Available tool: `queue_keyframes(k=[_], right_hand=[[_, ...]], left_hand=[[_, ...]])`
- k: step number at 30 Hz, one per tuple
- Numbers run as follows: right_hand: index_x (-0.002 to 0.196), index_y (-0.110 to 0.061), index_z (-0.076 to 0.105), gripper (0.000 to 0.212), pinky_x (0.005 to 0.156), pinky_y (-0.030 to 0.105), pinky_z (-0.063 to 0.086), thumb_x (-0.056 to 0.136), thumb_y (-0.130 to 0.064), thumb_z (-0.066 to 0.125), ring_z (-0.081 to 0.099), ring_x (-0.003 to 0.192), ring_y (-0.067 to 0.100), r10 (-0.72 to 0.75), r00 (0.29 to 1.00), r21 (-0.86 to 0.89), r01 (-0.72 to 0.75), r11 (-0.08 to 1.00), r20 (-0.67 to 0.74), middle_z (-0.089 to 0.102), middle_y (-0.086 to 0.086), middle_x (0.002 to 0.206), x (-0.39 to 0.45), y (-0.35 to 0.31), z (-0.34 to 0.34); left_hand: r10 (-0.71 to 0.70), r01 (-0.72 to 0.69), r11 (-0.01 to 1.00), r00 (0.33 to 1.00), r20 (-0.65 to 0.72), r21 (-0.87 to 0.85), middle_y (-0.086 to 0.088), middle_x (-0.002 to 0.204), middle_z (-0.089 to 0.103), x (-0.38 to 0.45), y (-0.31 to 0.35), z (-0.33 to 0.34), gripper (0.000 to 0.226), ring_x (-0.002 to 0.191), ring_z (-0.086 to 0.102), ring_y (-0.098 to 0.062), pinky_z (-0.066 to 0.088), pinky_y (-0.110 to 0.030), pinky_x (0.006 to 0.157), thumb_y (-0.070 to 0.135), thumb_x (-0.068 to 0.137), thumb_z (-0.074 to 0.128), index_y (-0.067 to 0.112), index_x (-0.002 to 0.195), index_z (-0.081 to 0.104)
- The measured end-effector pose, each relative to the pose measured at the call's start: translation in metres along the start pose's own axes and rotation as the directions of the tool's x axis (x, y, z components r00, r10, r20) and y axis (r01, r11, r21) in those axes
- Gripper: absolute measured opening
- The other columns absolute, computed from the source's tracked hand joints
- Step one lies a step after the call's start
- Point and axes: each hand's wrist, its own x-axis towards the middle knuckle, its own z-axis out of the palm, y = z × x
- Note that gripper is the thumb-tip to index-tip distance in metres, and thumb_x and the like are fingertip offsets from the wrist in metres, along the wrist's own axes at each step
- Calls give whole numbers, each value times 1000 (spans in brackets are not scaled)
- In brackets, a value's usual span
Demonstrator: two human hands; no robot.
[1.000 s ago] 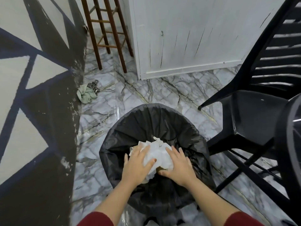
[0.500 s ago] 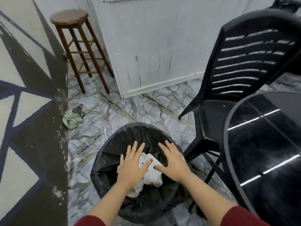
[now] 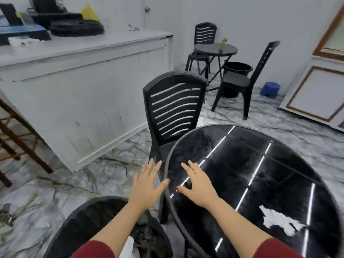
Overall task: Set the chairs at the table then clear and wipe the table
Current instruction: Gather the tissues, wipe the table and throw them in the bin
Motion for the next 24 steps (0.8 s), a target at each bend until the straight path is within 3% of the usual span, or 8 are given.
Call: queue_keyframes(k=[3, 6, 11, 16, 21, 24], right_hand=[[147, -31, 14, 78, 119, 42, 13, 84, -50, 56, 2, 146, 19, 116, 990, -3, -117, 993, -81, 7, -1, 159, -20, 43, -26], [146, -31, 14, 78, 119, 43, 12, 84, -51, 57, 1, 146, 19, 257, 956, 8, -258, 966, -141, 7, -2, 159, -45, 80, -46], [147, -31, 11, 79, 117, 41, 8, 85, -53, 54, -2, 146, 18, 467, 854, 7, -478, 878, -231, 3, -2, 159, -88, 119, -64], [147, -32, 10, 80, 118, 43, 5, 83, -57, 53, -5, 146, 18, 630, 719, 75, -640, 765, -292, 1, -4, 159, -126, 135, -61], [147, -29, 12, 82, 117, 42, 0, 82, -54, 56, -12, 145, 19, 687, 641, 128, -693, 710, -341, -5, -2, 159, -145, 141, -49], [147, -28, 11, 83, 117, 43, -1, 82, -53, 57, -15, 144, 20, 713, 609, 174, -705, 687, -347, -7, 0, 159, -151, 146, -41]], left_hand=[[89, -89, 996, 996, 25, 10, 8, 157, 2, 24, 37, 15, 95, 145, -1, -18, 4, -45, 116, 89, 64, 6, 40, 145, 12], [198, -203, 978, 976, 93, 49, 11, 155, -2, 41, 69, 30, 101, 145, -4, -17, 4, -44, 116, 91, 58, -5, 41, 145, 10], [368, -400, 911, 898, 239, 102, 9, 158, 0, 64, 97, 56, 102, 145, -6, -15, 0, -41, 116, 89, 56, -12, 42, 145, 8], [400, -471, 870, 848, 348, 148, 12, 155, -10, 71, 104, 87, 109, 145, -8, -14, -3, -44, 116, 88, 47, -23, 43, 144, 0], [356, -459, 867, 843, 404, 193, 12, 154, -16, 63, 89, 119, 108, 142, -17, -12, -7, -46, 115, 87, 49, -23, 42, 145, 0], [385, -476, 849, 854, 351, 227, 8, 155, 4, 60, 80, 131, 91, 142, -8, -11, -2, -46, 112, 85, 69, -5, 38, 145, 13]])
